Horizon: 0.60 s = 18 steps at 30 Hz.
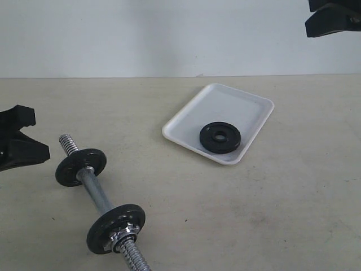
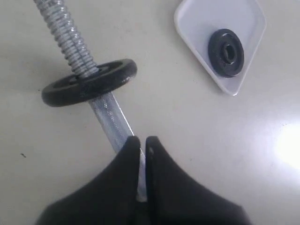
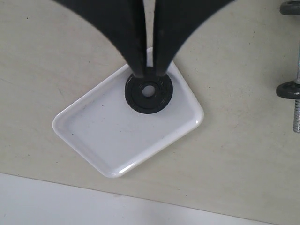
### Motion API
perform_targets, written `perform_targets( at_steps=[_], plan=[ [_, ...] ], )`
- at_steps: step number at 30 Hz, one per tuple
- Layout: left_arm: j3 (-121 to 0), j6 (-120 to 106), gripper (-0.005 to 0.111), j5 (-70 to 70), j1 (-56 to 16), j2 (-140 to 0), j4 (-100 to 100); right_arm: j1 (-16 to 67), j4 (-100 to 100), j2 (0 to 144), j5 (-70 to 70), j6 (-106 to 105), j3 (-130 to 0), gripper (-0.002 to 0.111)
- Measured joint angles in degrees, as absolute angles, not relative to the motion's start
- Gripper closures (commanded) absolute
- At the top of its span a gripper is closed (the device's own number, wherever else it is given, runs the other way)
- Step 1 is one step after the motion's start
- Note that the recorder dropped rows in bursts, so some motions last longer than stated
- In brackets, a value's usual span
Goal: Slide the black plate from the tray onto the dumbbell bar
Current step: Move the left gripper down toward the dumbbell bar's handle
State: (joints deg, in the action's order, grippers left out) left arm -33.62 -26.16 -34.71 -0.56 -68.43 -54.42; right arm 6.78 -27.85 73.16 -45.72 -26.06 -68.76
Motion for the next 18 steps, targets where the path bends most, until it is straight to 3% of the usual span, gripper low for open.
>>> perform_targets(
  at_steps=[4, 7, 10, 14, 18],
  plan=[
    [-33.6, -26.0, 0.1, -38.5, -0.6, -68.4, -53.8, 6.8, -27.9, 73.2, -45.7, -26.1, -68.8, 0.107],
    [-33.6, -26.0, 0.089, -41.6, -0.6, -68.4, -53.4, 6.8, -27.9, 73.2, -45.8, -26.1, -68.8, 0.107],
    [-33.6, -26.1, 0.065, -43.9, -0.6, -68.4, -53.4, 6.8, -27.9, 73.2, -45.8, -26.1, -68.8, 0.107],
    [-33.6, -26.1, 0.016, -45.5, -0.6, -68.4, -53.1, 6.8, -27.9, 73.2, -45.8, -26.1, -68.8, 0.107],
    [-33.3, -22.5, 0.004, -44.9, -0.6, -68.4, -53.0, 6.8, -27.9, 73.2, -46.1, -26.1, -68.8, 0.107]
  ],
)
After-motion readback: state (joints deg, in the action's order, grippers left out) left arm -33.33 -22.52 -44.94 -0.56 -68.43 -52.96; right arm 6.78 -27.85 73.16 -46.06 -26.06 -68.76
